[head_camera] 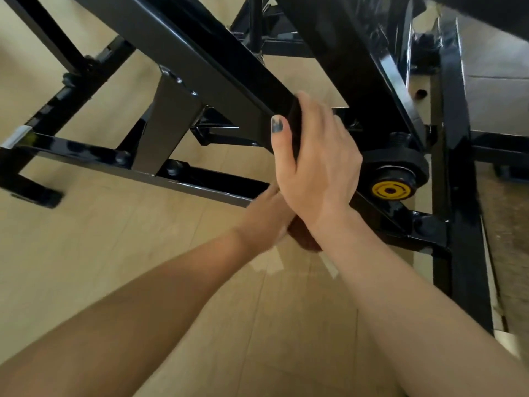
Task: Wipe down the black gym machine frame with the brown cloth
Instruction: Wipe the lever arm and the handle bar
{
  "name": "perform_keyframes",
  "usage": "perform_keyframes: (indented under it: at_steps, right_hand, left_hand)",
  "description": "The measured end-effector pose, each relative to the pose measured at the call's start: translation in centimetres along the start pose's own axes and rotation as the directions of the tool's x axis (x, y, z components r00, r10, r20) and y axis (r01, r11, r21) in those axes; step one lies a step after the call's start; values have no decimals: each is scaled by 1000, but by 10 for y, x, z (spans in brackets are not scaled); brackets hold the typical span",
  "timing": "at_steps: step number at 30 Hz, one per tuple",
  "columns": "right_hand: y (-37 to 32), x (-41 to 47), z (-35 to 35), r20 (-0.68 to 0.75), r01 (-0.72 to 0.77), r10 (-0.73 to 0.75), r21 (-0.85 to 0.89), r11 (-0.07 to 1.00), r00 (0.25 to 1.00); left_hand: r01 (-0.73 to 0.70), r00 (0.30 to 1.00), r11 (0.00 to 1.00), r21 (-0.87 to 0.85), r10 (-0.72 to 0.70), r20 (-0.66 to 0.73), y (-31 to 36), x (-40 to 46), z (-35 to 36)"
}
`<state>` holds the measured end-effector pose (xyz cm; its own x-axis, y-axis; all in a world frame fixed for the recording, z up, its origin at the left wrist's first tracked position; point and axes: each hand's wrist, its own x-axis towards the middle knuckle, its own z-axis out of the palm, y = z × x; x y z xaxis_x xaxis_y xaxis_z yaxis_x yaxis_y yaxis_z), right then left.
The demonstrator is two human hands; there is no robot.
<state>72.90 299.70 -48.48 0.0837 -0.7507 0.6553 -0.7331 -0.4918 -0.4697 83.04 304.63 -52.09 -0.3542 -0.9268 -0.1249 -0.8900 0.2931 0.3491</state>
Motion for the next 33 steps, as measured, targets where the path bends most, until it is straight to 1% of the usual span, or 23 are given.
perform_keyframes:
  at_steps: [1, 2, 3, 4, 5, 6, 7, 8, 10, 12, 15, 16, 17, 18, 19, 21, 23, 24, 26, 28, 30, 32, 33]
  right_hand:
    - [1, 0, 0, -11, 3, -3, -8, 1000, 1000]
    - [1, 0, 0, -18, 1, -1, -12, 1000, 1000]
    - [1, -1, 1, -24, -2, 2, -11, 1000, 1000]
    - [0, -1, 2, -31, -7, 7, -6, 1000, 999]
    - [-1, -2, 2, -42, -16, 16, 0, 1000, 999]
    - [-2, -2, 2, -51, -29, 30, 2, 1000, 998]
    - [-4, -1, 2, -56, -43, 42, -3, 999, 998]
    - [-5, -1, 3, -56, -53, 52, -14, 999, 997]
    - [-7, -1, 2, -55, -62, 60, -36, 997, 997]
    - [-8, -1, 2, -68, -59, 57, -36, 998, 996]
    - [-7, -2, 3, -83, -52, 48, -41, 998, 995]
    - [-7, -2, 3, -82, -43, 40, -40, 998, 996]
    - [-6, -2, 3, -79, -33, 30, -42, 999, 996]
    - [-5, -2, 3, -75, -25, 21, -48, 999, 997]
    - [-4, -2, 2, -67, -20, 17, -52, 998, 998]
    - [-5, -1, 2, -45, -26, 23, -47, 999, 999]
    - [-7, 0, 1, -35, -39, 38, -48, 998, 999]
    - [-7, 0, 1, -34, -46, 44, -50, 998, 998]
    - [-9, 0, 0, -37, -63, 61, -51, 997, 997]
    - [-11, 0, 1, -43, -79, 77, -52, 996, 996]
    - [-13, 0, 2, -46, -91, 89, -59, 994, 995]
    - [-14, 0, 1, -47, -99, 97, -59, 993, 994]
    - [-15, 0, 1, -46, -104, 101, -56, 993, 994]
  left_hand:
    - [30, 1000, 989, 148, -29, -10, -28, -6, 15]
    - [57, 997, 955, 291, -42, -57, -52, -14, 15]
    - [114, 992, 935, 336, -91, -83, -77, -24, 10]
    - [200, 978, 923, 328, -166, -128, -100, -33, 4]
    - [302, 951, 914, 272, -267, -157, -112, -42, -7]
    - [371, 926, 901, 227, -338, -171, -120, -48, -15]
    - [427, 900, 882, 199, -394, -185, -120, -49, -21]
    - [441, 892, 876, 193, -406, -199, -114, -45, -22]
    - [387, 916, 911, 143, -361, -176, -84, -30, -17]
    - [256, 964, 964, 77, -249, -93, -49, -13, -3]
    - [103, 995, 993, 57, -101, -26, -24, 4, 12]
    - [78, 997, 994, 71, -76, -32, -28, 5, 14]
    - [63, 997, 990, 127, -58, -40, -34, 3, 13]
    - [46, 998, 973, 228, -37, -43, -47, 1, 11]
    - [59, 998, 945, 322, -56, -20, -60, -2, 6]
    - [142, 987, 888, 438, -163, 12, -85, -15, -8]
    - [241, 963, 841, 485, -268, -13, -113, -33, -26]
    - [293, 950, 821, 489, -309, -51, -124, -42, -32]
    - [361, 925, 796, 485, -373, -76, -135, -50, -37]
    - [397, 910, 813, 426, -409, -69, -130, -47, -36]
    - [403, 913, 866, 296, -404, -60, -115, -40, -32]
    - [324, 944, 921, 217, -330, -7, -92, -30, -23]
    - [261, 961, 942, 210, -273, 33, -77, -24, -16]
